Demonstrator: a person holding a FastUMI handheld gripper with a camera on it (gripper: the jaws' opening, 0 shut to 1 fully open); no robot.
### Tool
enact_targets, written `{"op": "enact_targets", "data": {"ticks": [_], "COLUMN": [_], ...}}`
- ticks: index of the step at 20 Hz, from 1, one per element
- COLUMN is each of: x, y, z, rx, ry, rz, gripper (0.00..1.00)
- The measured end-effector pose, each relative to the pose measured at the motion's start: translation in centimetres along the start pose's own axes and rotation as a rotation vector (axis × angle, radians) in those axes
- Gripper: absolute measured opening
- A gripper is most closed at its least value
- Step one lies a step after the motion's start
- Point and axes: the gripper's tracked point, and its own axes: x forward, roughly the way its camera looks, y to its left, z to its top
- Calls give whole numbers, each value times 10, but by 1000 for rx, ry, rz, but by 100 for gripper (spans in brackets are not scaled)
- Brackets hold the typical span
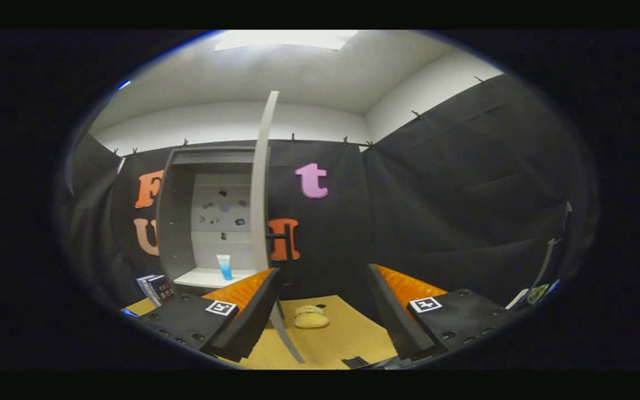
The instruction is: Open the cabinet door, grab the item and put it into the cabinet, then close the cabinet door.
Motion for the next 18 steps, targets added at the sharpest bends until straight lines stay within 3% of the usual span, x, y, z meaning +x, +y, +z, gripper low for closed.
{"op": "enact_targets", "data": {"ticks": [4,13,18], "x": [23,58,70], "y": [-28,-4,0], "z": [-4,-26,-29], "rx": [25,64,50], "ry": [34,85,85], "rz": [-23,70,55], "gripper": [97,97,97]}}
